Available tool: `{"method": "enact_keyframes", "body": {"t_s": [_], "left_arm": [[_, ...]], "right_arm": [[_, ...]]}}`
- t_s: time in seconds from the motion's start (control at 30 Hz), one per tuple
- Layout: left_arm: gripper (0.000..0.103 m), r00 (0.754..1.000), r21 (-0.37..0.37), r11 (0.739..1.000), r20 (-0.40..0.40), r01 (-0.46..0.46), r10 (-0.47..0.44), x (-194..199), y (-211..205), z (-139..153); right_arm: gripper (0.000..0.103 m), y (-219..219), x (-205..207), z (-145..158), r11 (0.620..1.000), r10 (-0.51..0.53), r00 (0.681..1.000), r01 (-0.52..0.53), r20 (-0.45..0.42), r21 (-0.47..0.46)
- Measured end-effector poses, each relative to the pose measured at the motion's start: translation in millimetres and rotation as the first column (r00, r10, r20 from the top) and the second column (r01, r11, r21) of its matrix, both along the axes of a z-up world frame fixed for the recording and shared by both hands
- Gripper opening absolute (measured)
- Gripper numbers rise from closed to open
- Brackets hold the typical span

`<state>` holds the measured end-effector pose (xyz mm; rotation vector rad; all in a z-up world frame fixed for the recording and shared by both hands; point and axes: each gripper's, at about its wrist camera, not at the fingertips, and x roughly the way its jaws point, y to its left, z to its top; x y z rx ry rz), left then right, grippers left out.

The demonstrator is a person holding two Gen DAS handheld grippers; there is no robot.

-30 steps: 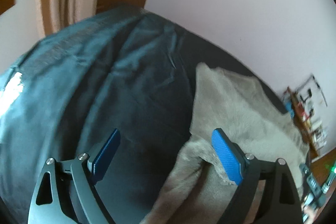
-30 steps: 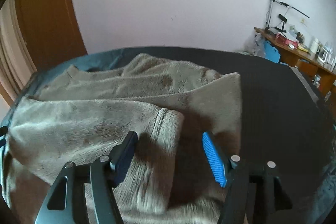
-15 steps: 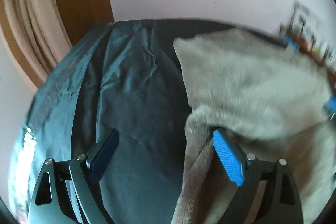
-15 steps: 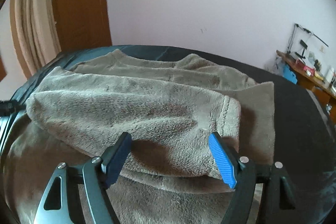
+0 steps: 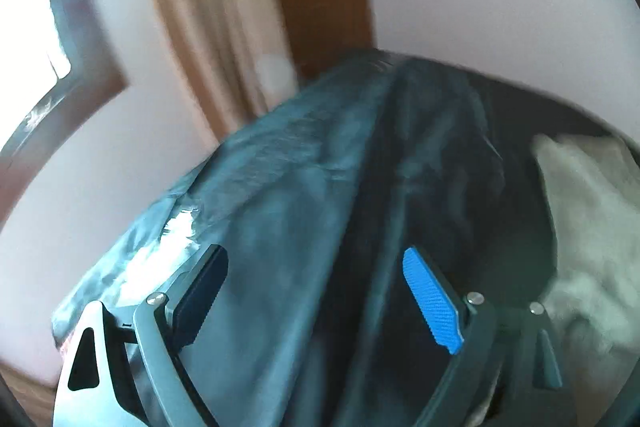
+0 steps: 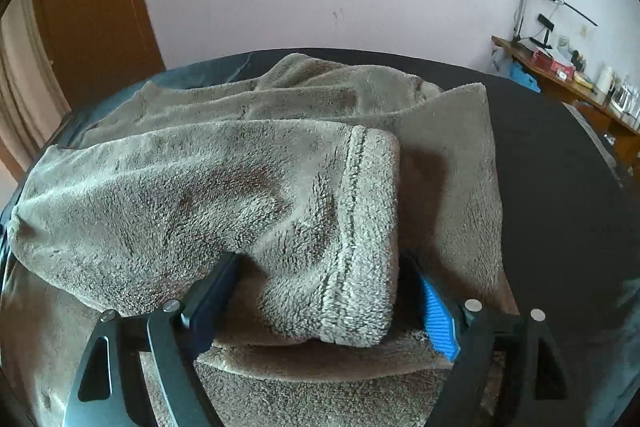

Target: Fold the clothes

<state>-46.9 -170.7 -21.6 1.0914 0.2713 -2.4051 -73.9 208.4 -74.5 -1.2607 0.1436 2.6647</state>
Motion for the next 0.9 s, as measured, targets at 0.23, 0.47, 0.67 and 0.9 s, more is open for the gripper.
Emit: {"method": "enact_keyframes", "body": {"t_s": [0.23,0.47,0.67,0.9], "left_arm": [[0.092,0.976,0.135,0.967,-0.059,0.218,-0.212,-5,18,3],[0.093,0.882,0.117,0.874,-0.065,0.471,-0.467,-15,68,2],[0.093,0.867,-0.051,0.866,0.008,0.498,-0.498,-20,105,-3],[0.020,0.852,0.046,0.851,0.004,0.522,-0.523,-25,107,-15]], "right_arm": [[0.085,-6,2,-2,1.000,0.002,1.000,-0.002,0.000,0.015],[0.085,-4,1,1,1.000,0.000,1.000,0.000,-0.003,0.014],[0.086,-5,1,1,1.000,-0.001,1.000,0.001,-0.004,0.017],[0.086,-5,1,1,1.000,0.001,1.000,-0.001,-0.006,0.018]]}}
